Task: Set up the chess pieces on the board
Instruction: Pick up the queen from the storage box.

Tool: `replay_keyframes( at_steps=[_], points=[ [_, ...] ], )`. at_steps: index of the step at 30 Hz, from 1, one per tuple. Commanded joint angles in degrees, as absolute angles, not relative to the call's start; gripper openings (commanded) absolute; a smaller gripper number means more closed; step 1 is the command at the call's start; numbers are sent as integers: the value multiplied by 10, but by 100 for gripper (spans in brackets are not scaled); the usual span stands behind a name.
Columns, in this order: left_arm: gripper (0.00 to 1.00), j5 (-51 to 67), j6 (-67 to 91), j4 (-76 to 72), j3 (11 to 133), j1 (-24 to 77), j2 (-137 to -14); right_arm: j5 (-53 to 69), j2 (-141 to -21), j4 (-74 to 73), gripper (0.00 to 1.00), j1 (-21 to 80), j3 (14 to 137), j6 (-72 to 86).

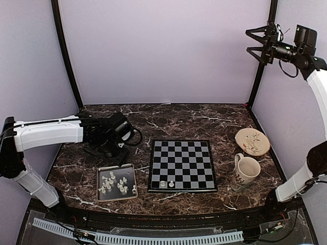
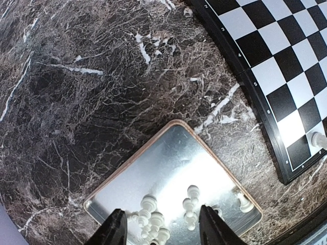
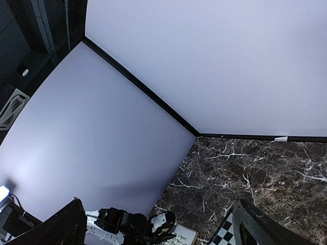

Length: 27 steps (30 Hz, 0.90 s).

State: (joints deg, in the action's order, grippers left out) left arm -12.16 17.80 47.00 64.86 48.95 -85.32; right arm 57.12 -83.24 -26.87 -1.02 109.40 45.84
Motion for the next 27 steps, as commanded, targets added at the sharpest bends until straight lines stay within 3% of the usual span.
replay_keyframes(
  at_steps=[1, 7, 10, 12, 17, 24, 27],
  points=[
    [50, -134, 171, 460, 643, 485, -855, 564, -820, -233, 100, -35, 1122, 471],
    [50, -139, 174, 460, 636, 484, -841, 622, -825, -152, 100, -52, 1033, 491],
    [49, -105, 186, 488, 629, 481, -833, 622, -791, -162, 100, -54, 930, 296],
    [45, -96, 208, 514, 621, 481, -829, 515, -767, -240, 100, -50, 865, 104],
    [44, -74, 246, 526, 560, 455, -785, 344, -697, -181, 100, -59, 628, -39],
    [44, -37, 252, 492, 535, 415, -779, 405, -665, -147, 100, -99, 553, -56],
    [40, -33, 239, 471, 544, 400, -802, 487, -674, -148, 100, -99, 529, -90]
  ],
)
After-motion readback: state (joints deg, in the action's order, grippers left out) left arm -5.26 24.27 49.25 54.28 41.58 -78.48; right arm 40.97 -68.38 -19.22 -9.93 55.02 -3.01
